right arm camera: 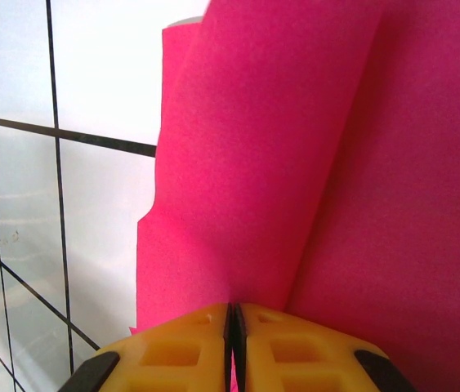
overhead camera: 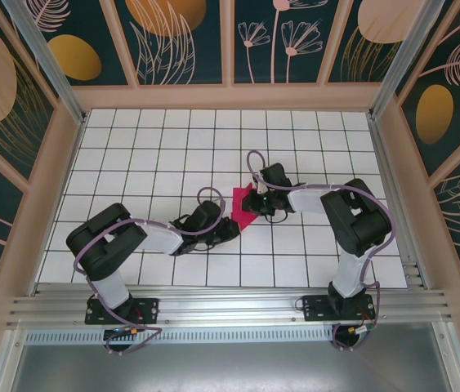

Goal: Fold a paper plane with a square sheet of paper (pick it up from the middle)
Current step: Fourth fold the wing at the center of the table.

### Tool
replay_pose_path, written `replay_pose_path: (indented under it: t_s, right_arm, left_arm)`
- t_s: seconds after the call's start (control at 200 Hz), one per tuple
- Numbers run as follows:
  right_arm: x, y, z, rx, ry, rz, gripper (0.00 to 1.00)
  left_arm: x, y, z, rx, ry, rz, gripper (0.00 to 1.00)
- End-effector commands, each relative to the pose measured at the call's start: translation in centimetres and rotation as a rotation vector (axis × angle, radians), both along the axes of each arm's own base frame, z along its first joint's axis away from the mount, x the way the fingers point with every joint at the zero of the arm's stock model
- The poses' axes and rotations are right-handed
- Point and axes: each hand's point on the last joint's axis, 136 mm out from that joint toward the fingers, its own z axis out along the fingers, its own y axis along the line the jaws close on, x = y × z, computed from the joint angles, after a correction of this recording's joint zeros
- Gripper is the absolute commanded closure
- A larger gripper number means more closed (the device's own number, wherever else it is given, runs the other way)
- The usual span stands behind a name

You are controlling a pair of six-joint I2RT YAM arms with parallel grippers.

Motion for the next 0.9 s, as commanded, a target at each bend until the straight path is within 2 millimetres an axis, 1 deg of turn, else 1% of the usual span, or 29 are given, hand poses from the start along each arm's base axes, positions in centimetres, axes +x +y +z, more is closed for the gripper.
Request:
replay_pose_path:
  t_s: [0.0, 0.23, 0.325, 0.33, 0.345, 0.42, 0.485, 0.55, 0.595, 0.66, 0.746, 0.786, 0.836, 0.891]
  right_arm:
    - [-1.4, -2.3, -4.3, -0.137, 0.084, -0.046, 0.87]
    - [-1.5, -2.4, -4.5, -0.138, 0.090, -0.048, 0.87]
    - [-1.5, -2.4, -4.6, -0.139, 0.090, -0.049, 0.87]
    - [-1.5, -2.4, -4.5, -0.139, 0.089, -0.049, 0.87]
    - [-1.6, -2.4, -4.6, -0.140, 0.091, -0.049, 0.87]
    - [-1.6, -2.4, -4.6, -0.139, 0.091, -0.050, 0.87]
    - [-1.6, -2.4, -4.7, -0.140, 0.094, -0.049, 0.87]
    - [-1.7, -2.5, -4.7, -0.141, 0.095, -0.049, 0.87]
    - [-1.6, -2.5, -4.7, -0.140, 0.093, -0.051, 0.87]
    - [-1.6, -2.5, -4.8, -0.141, 0.093, -0.051, 0.87]
    - [-1.7, -2.5, -4.9, -0.141, 0.096, -0.050, 0.87]
    - [-1.7, -2.5, -4.9, -0.142, 0.099, -0.050, 0.87]
    - [-1.7, -2.5, -4.9, -0.140, 0.098, -0.049, 0.87]
    - [-1.6, -2.4, -4.9, -0.139, 0.097, -0.048, 0.87]
  left_arm:
    - [-4.8, 2.2, -4.6, 0.139, 0.167, -0.052, 0.85]
    - [-5.7, 2.8, -4.3, 0.162, 0.166, -0.054, 0.89]
    - [-6.3, 3.3, -4.8, 0.179, 0.178, -0.055, 0.90]
    - [-6.2, 3.1, -4.3, 0.168, 0.169, -0.056, 0.90]
    - [-6.1, 3.0, -3.9, 0.158, 0.161, -0.057, 0.90]
    - [-6.2, 3.2, -3.7, 0.162, 0.158, -0.054, 0.90]
    - [-5.8, 3.2, -3.2, 0.164, 0.140, -0.049, 0.90]
    - [-5.0, 2.7, -1.9, 0.152, 0.095, -0.045, 0.90]
    - [-4.1, 2.0, -0.3, 0.119, 0.048, -0.041, 0.89]
    - [-2.7, 0.9, 2.7, 0.048, -0.033, -0.030, 0.86]
    - [-0.8, 0.2, 5.6, -0.017, -0.116, 0.009, 0.84]
    - [-0.2, 0.1, 6.5, -0.040, -0.140, 0.024, 0.84]
    - [0.7, 0.2, 7.1, -0.052, -0.160, 0.048, 0.84]
    - [1.6, 0.2, 7.3, -0.047, -0.176, 0.073, 0.84]
